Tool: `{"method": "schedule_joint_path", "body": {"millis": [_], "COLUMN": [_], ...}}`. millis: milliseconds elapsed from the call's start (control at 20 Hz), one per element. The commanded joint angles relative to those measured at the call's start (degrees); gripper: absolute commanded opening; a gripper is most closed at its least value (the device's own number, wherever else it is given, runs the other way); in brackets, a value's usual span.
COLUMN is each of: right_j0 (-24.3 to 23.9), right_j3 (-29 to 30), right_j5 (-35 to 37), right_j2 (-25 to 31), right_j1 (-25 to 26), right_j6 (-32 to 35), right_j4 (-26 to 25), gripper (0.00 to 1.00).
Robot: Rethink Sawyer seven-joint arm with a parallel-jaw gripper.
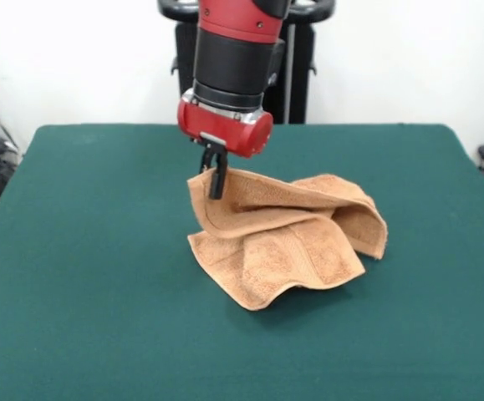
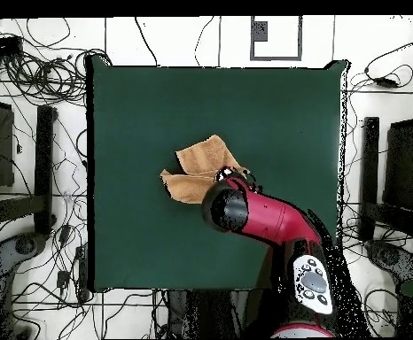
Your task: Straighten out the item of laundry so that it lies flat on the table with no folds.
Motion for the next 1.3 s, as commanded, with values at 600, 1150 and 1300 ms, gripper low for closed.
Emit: {"method": "schedule_joint_path", "body": {"millis": [600, 1150, 1300], "right_j0": [-12.12, -33.37, -35.71], "right_j3": [6.13, -1.33, -3.85], "right_j5": [0.55, 8.05, 10.36], "right_j2": [13.29, 24.3, 26.23], "right_j1": [-2.42, -0.96, -0.05], "right_j6": [-2.39, -15.93, -16.5], "right_j4": [-6.14, -19.98, -22.23], "gripper": [0.0, 0.0, 0.0]}}
